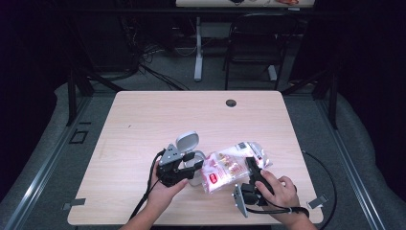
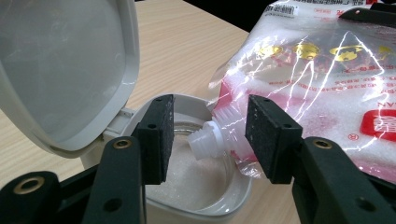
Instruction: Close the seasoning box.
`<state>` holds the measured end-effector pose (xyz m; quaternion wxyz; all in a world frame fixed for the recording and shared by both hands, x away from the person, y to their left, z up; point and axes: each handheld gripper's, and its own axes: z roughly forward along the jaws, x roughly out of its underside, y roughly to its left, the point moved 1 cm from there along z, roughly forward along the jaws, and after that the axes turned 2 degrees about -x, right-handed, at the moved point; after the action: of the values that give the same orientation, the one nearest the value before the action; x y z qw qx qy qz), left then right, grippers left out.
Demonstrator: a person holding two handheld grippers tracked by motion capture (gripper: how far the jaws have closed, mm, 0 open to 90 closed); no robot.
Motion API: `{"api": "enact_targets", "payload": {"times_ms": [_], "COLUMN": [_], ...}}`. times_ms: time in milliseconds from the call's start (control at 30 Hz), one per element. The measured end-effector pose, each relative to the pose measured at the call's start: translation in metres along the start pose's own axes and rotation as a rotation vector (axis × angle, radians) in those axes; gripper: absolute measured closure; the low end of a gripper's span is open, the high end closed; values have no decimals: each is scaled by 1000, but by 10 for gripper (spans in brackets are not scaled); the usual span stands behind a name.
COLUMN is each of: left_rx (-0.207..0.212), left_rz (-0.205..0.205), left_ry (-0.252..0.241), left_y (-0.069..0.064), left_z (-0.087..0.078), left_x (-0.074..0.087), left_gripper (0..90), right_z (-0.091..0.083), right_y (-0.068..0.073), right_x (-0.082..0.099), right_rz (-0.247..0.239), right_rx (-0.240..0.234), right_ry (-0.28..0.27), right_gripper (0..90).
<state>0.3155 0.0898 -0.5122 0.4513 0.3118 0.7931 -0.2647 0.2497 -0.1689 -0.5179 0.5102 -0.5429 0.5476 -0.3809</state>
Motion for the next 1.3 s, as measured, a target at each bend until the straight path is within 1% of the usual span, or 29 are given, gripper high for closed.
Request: {"api": "enact_targets", "payload": {"times_ms": [33, 133, 167, 233, 267, 333, 367, 400, 567, 633, 667, 733, 800, 867, 933, 967, 1000, 1033, 1100, 1133, 1167, 1200, 1267, 1300], "left_rx": [1, 8, 3, 0, -1, 2, -5, -10, -15, -19, -14, -16, -18, -13, -12, -12, -12, -11, -13, -11, -12, -10, -10, -11], "left_rz": [-1, -9, -7, -9, -4, -8, -4, -5, -9, 4, 2, -4, 0, 6, 1, 4, 6, 9, 11, 8, 8, 7, 7, 8], "left_ry": [1, 1, 2, 2, -1, -8, -8, -2, -4, 3, 5, 2, 4, 5, -2, 0, 1, 1, 7, 9, 2, 2, 0, -1], "left_y": [0, -1, -1, -1, 0, 1, 2, 3, 5, 6, 6, 6, 6, 6, 5, 5, 5, 5, 4, 4, 4, 4, 3, 3], "left_z": [0, 0, 0, -1, -2, -3, -4, -5, -6, -7, -8, -8, -9, -9, -8, -8, -8, -8, -7, -7, -7, -7, -7, -7], "left_x": [0, 0, 0, -1, -2, -2, -3, -3, -2, -3, -3, -2, -2, -2, -2, -2, -2, -1, -1, -1, 0, 0, 0, 0], "left_gripper": [517, 513, 515, 518, 521, 528, 533, 536, 553, 558, 561, 564, 565, 566, 567, 568, 569, 569, 570, 570, 571, 571, 571, 571], "right_z": [-1, -1, 0, 0, 0, 0, 0, 1, 3, 4, 4, 4, 4, 5, 5, 4, 4, 3, 3, 3, 3, 3, 4, 4], "right_y": [-1, 0, 1, 2, 3, 6, 6, 7, 12, 14, 15, 14, 14, 14, 14, 13, 13, 12, 11, 11, 9, 8, 9, 8], "right_x": [0, 0, 0, 0, 1, 1, 1, 2, 4, 4, 4, 4, 4, 4, 4, 4, 5, 4, 6, 7, 7, 8, 9, 10], "right_rz": [-10, -6, 3, 4, 3, 8, 3, 12, 21, 23, 27, 35, 44, 69, 81, 95, 120, 120, 182, 205, 211, 236, 283, 288], "right_rx": [-1, -1, 0, -2, -4, -6, -9, -8, -20, -25, -27, -32, -38, -49, -57, -66, -78, -85, -101, -107, -114, -132, -143, -152], "right_ry": [12, 11, 2, 3, 1, -3, 4, -8, -8, -7, -10, -9, -8, -19, -18, -9, -12, 6, -12, -13, 0, 11, -10, -6], "right_gripper": [840, 841, 841, 841, 841, 842, 842, 842, 844, 844, 845, 846, 846, 846, 847, 847, 847, 848, 849, 849, 850, 850, 851, 851]}}
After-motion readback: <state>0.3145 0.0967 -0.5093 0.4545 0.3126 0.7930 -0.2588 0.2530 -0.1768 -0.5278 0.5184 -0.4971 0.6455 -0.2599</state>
